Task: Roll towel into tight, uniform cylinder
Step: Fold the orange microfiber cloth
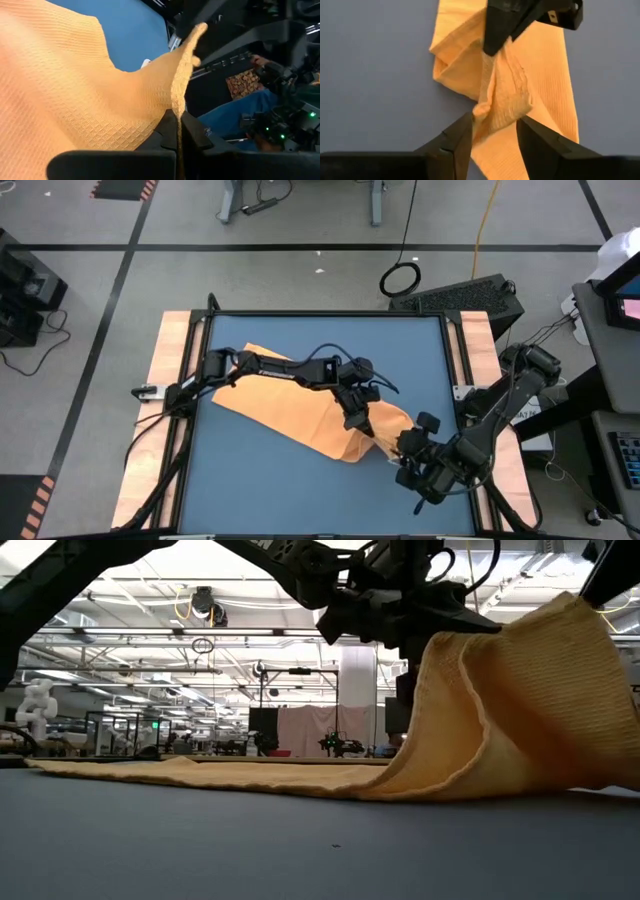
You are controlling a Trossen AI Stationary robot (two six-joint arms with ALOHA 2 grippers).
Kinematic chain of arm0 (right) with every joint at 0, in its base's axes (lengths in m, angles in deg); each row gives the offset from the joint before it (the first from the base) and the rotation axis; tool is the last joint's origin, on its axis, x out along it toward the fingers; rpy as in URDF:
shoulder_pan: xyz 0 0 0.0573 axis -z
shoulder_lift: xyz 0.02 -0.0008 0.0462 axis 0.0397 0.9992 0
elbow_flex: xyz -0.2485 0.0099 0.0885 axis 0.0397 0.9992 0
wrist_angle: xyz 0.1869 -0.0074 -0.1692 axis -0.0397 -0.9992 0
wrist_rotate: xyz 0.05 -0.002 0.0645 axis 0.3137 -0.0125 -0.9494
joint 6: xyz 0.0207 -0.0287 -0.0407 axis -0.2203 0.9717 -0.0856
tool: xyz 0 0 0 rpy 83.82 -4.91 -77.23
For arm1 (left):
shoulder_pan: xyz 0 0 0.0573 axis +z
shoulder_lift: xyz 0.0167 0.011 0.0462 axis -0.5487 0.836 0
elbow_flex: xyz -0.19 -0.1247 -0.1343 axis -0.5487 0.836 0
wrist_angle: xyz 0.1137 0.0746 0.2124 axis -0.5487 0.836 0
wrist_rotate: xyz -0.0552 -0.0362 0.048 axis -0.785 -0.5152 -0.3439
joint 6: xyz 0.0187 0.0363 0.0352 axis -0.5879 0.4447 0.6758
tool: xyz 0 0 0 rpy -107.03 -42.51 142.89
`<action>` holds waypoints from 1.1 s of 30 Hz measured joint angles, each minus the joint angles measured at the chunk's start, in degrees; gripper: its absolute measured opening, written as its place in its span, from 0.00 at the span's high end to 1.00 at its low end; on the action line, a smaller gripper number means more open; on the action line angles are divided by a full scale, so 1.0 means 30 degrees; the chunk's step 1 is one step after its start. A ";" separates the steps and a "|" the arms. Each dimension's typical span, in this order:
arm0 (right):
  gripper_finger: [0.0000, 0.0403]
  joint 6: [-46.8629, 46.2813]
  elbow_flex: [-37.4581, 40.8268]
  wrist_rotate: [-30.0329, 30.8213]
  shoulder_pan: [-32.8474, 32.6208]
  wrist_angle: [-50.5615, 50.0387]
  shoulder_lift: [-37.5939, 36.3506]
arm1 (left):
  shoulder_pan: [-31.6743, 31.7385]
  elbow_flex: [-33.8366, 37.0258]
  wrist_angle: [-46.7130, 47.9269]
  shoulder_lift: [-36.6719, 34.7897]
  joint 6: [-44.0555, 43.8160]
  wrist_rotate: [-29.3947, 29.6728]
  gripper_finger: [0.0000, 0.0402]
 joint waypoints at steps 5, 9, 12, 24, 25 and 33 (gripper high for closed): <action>0.56 0.0116 -0.0752 -0.0220 -0.0754 -0.0301 -0.0072 | 0.0254 0.0000 0.0248 0.0007 -0.0496 0.0171 1.00; 0.56 0.0260 -0.0784 -0.0086 -0.1165 0.0022 -0.0069 | 0.0526 0.0000 0.0241 0.0007 -0.0534 0.0387 1.00; 0.58 0.0274 -0.0704 0.0786 -0.1151 0.0013 -0.0035 | 0.0645 0.0000 0.0236 0.0007 -0.0961 0.0409 1.00; 0.56 -0.0740 0.1126 0.1802 -0.0072 0.1400 -0.0003 | 0.0547 0.0007 0.0093 0.0007 -0.0947 0.0401 1.00; 0.57 -0.0120 0.1154 0.1808 -0.0058 0.1894 -0.0003 | 0.0549 0.0007 0.0095 0.0007 -0.0947 0.0401 1.00; 0.76 0.0383 0.1183 0.1407 0.0707 0.2536 0.0398 | 0.0545 0.0007 0.0088 0.0007 -0.0925 0.0401 1.00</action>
